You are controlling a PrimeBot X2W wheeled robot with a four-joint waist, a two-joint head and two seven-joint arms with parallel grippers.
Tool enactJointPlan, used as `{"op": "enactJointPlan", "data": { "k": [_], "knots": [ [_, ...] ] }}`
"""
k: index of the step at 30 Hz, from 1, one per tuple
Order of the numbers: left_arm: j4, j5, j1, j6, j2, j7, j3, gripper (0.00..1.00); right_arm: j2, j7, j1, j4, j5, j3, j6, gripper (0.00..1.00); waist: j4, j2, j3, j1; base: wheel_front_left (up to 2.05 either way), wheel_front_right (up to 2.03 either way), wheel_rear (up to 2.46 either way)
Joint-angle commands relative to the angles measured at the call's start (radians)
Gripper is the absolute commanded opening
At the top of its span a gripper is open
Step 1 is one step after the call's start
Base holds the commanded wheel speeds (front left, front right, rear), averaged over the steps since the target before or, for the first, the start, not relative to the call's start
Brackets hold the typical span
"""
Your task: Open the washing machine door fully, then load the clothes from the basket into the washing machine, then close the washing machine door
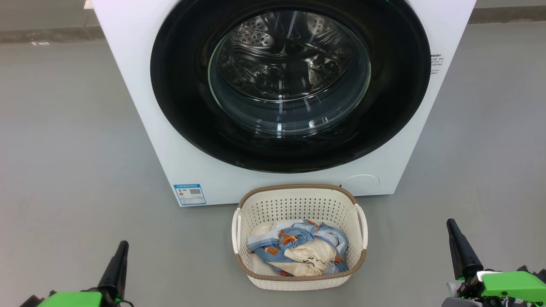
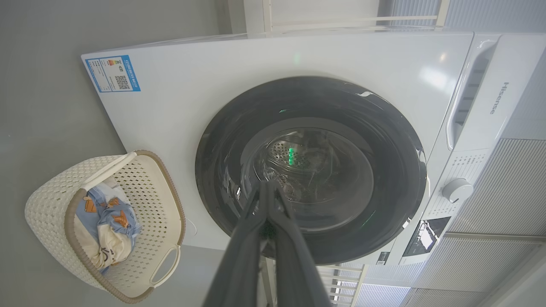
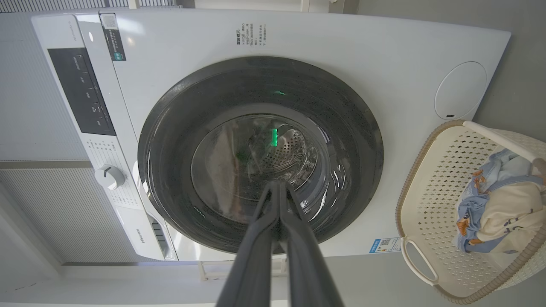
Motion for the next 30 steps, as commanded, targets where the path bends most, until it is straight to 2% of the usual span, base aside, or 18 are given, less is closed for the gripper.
{"op": "enactJointPlan", "data": {
  "k": [1,20,21,27,30],
  "knots": [
    [-0.024,0.014,-0.044,-0.007,0.012,0.005,0.036,0.00,-0.004,0.008,-0.044,-0.024,-0.010,0.022,0.002,0.00,0.000,0.0000,0.000,0.0000,0.00,0.00,0.00],
    [-0.024,0.015,-0.044,-0.007,0.012,0.006,0.037,0.00,-0.004,0.009,-0.044,-0.024,-0.011,0.022,0.002,0.00,0.000,0.0000,0.000,0.0000,0.00,0.00,0.00],
    [0.011,-0.001,0.005,0.001,-0.003,0.000,-0.001,1.00,0.002,0.000,0.005,0.011,-0.007,0.000,0.000,1.00,0.000,0.0000,0.000,0.0000,0.00,0.00,0.00],
    [0.041,0.003,0.032,0.002,-0.019,-0.009,-0.007,1.00,0.011,-0.009,0.029,0.042,-0.009,0.006,0.000,1.00,0.000,0.0000,0.003,0.0003,0.00,0.00,0.00],
    [0.036,0.006,0.035,0.002,-0.018,-0.018,-0.009,1.00,0.010,-0.018,0.030,0.035,-0.012,0.011,0.000,1.00,0.000,0.0000,0.000,0.0021,0.00,0.00,0.00]
  ]
}}
